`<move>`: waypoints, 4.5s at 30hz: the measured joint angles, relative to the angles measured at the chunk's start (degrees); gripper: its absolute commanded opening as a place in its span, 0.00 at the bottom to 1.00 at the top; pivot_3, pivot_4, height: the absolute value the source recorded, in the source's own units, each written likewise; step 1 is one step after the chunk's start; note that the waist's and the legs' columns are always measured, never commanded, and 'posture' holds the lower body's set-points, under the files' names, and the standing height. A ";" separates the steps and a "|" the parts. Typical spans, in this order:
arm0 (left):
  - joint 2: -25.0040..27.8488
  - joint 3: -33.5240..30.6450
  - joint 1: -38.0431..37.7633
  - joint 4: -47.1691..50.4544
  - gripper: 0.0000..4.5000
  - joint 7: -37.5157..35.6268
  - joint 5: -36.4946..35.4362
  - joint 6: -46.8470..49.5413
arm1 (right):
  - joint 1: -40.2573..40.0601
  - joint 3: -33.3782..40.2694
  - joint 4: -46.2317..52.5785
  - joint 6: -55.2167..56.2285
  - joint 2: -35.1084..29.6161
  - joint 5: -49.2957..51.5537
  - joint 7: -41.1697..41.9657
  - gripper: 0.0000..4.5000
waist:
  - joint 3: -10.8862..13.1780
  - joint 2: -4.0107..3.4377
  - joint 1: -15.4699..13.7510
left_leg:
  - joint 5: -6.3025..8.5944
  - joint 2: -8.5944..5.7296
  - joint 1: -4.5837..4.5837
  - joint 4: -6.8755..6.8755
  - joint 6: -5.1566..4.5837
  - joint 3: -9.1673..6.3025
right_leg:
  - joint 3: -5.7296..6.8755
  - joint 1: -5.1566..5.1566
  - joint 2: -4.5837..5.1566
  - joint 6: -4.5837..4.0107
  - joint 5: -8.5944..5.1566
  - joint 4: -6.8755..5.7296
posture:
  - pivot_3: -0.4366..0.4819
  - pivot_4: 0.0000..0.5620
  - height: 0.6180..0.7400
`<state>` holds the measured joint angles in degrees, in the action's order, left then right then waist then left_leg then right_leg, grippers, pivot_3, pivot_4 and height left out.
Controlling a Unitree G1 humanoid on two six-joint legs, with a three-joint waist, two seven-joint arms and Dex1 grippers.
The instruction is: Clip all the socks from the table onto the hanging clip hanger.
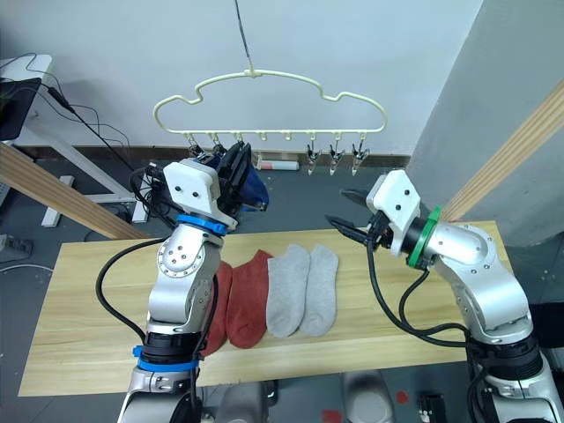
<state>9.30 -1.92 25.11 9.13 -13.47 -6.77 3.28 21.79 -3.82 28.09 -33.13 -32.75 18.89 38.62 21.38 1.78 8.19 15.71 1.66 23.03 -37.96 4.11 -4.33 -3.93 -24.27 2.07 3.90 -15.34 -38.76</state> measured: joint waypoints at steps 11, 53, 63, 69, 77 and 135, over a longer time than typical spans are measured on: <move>6.68 -0.95 0.51 0.65 0.00 -9.20 -6.71 3.85 | -7.34 -15.11 -11.49 1.60 12.63 -15.15 -15.10 1.00 | 0.01 -0.01 -0.13 | -0.01 0.00 -0.04 -0.01 0.01 0.00 | -0.01 -0.01 0.00 0.01 -0.01 -0.08 | 0.23 0.69 0.94; 7.78 -0.71 -1.96 3.85 0.00 -10.88 -7.71 6.04 | -12.72 -8.31 -19.06 5.32 2.41 -22.37 -7.77 0.76 | 0.02 -0.02 -0.26 | 0.00 0.00 -0.11 0.02 0.01 0.00 | -0.04 0.08 -0.02 0.02 -0.01 -0.05 | 0.23 0.70 0.94; 7.22 -0.62 -2.23 4.13 0.00 -10.96 -7.95 6.17 | -14.69 -5.55 -10.20 2.87 11.26 -22.37 -16.14 0.99 | 0.03 -0.02 -0.24 | 0.00 0.03 -0.13 0.03 0.01 0.00 | -0.07 0.07 -0.07 0.03 -0.02 -0.05 | 0.24 0.70 0.94; 7.30 -0.73 -2.28 4.55 0.00 -11.78 -9.52 6.94 | -13.39 -6.38 -16.75 1.42 14.83 -23.91 -20.15 0.99 | 0.03 -0.02 -0.29 | 0.00 0.02 -0.11 0.07 0.01 0.01 | -0.05 0.06 -0.04 0.02 -0.02 0.02 | 0.25 0.69 0.94; 8.02 -0.76 -2.37 5.00 0.00 -13.07 -11.00 8.65 | -11.24 -6.42 -21.18 0.03 17.44 -24.33 -22.26 0.92 | 0.02 -0.01 -0.21 | 0.00 0.03 -0.17 0.05 0.01 -0.01 | -0.06 0.10 -0.06 0.03 -0.02 -0.02 | 0.26 0.68 0.94; 14.67 -3.87 -0.05 10.89 0.00 -18.28 -27.09 27.60 | 8.20 -18.08 -25.26 39.87 12.44 -31.13 -3.95 0.00 | 0.18 -0.02 -0.47 | 0.00 0.03 -0.05 0.06 0.01 -0.02 | -0.04 0.02 -0.02 0.03 0.01 0.10 | 0.27 0.69 0.94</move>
<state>23.96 -5.79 25.05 20.02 -31.75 -33.86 30.88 30.00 -21.89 2.83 6.74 -20.31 -12.24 34.67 21.56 1.75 7.72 15.71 1.69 22.98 -37.90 4.12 -4.35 -3.97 -24.24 2.05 3.93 -15.33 -38.66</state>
